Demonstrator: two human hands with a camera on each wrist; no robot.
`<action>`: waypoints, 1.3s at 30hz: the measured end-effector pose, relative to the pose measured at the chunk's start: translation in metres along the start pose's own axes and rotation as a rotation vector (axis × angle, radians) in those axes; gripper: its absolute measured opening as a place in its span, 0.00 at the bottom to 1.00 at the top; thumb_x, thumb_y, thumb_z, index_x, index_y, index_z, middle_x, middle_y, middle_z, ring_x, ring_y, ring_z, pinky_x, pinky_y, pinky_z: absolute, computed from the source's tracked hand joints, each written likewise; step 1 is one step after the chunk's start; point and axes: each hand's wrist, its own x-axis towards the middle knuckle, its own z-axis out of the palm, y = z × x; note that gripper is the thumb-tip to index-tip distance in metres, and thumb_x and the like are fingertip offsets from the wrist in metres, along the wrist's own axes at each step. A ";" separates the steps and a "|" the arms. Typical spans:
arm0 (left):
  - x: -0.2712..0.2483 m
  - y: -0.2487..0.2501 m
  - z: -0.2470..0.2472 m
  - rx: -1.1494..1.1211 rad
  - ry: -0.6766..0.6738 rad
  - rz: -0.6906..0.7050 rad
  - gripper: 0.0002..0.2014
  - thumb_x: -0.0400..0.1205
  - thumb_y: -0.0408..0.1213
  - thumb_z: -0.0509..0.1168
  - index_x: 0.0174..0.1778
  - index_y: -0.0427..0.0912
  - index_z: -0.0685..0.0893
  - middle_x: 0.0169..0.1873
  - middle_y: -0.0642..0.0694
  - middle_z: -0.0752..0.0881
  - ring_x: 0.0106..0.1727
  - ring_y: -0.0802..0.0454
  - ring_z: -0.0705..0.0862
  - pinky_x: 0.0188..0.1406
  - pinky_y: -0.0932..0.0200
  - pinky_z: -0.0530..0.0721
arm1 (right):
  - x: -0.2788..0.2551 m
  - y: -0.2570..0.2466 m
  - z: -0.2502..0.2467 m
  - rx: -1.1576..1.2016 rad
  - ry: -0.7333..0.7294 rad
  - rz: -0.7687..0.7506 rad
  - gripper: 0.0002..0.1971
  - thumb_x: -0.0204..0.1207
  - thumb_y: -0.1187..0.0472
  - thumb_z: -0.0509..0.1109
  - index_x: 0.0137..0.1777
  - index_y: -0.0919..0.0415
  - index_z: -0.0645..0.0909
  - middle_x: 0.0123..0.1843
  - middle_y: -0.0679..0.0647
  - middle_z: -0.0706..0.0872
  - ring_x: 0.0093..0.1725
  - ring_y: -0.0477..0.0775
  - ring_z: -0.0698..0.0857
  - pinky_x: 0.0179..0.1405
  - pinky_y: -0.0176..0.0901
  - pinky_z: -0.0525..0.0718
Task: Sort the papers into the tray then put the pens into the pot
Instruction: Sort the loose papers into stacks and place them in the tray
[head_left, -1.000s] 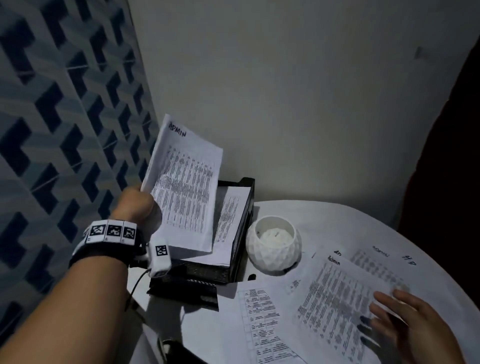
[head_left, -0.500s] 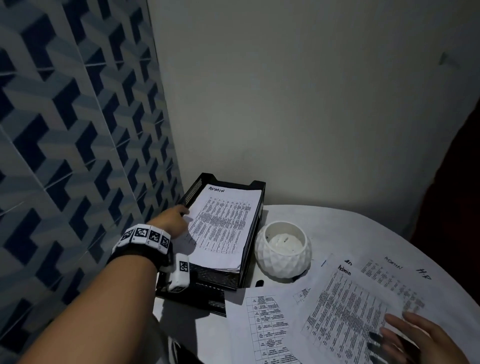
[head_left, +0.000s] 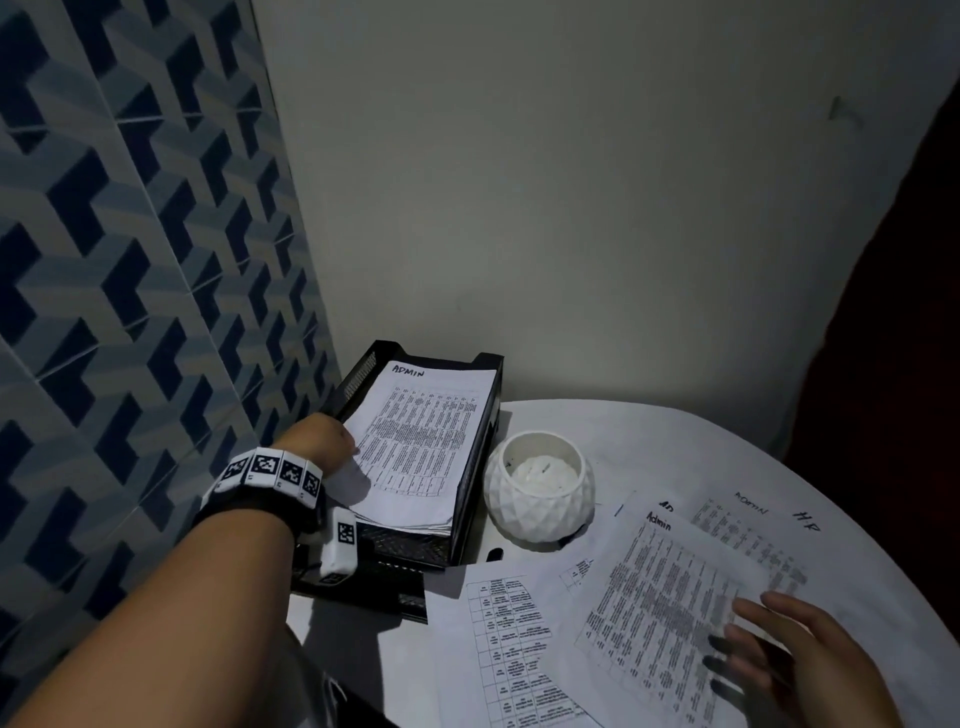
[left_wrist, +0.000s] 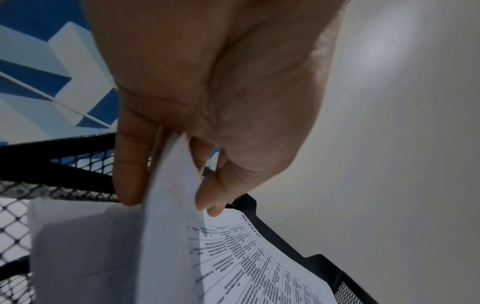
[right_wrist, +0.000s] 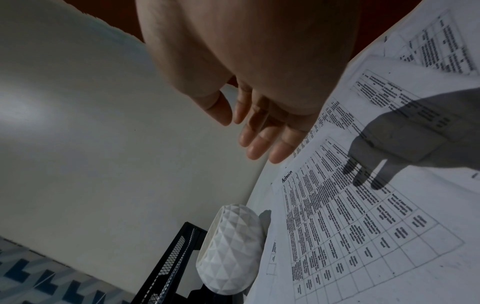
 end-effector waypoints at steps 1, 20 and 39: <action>-0.004 0.004 -0.001 0.011 0.006 0.011 0.15 0.88 0.40 0.65 0.66 0.36 0.88 0.69 0.41 0.85 0.68 0.44 0.82 0.64 0.58 0.78 | 0.002 -0.001 0.000 0.011 0.010 0.006 0.03 0.83 0.69 0.72 0.55 0.65 0.84 0.43 0.69 0.93 0.52 0.70 0.90 0.64 0.65 0.84; -0.137 0.130 0.065 -0.256 0.053 0.494 0.05 0.81 0.45 0.73 0.51 0.57 0.90 0.46 0.55 0.89 0.51 0.50 0.87 0.52 0.56 0.81 | 0.083 0.075 -0.032 -0.524 0.046 0.036 0.11 0.76 0.62 0.69 0.35 0.62 0.73 0.43 0.62 0.82 0.43 0.61 0.86 0.43 0.55 0.86; -0.126 0.133 0.108 -0.139 -0.131 0.527 0.05 0.81 0.45 0.72 0.52 0.54 0.90 0.61 0.53 0.90 0.62 0.52 0.87 0.57 0.61 0.78 | 0.097 0.103 0.006 -0.850 0.222 -0.075 0.19 0.82 0.66 0.67 0.72 0.65 0.79 0.54 0.56 0.81 0.51 0.54 0.78 0.52 0.41 0.76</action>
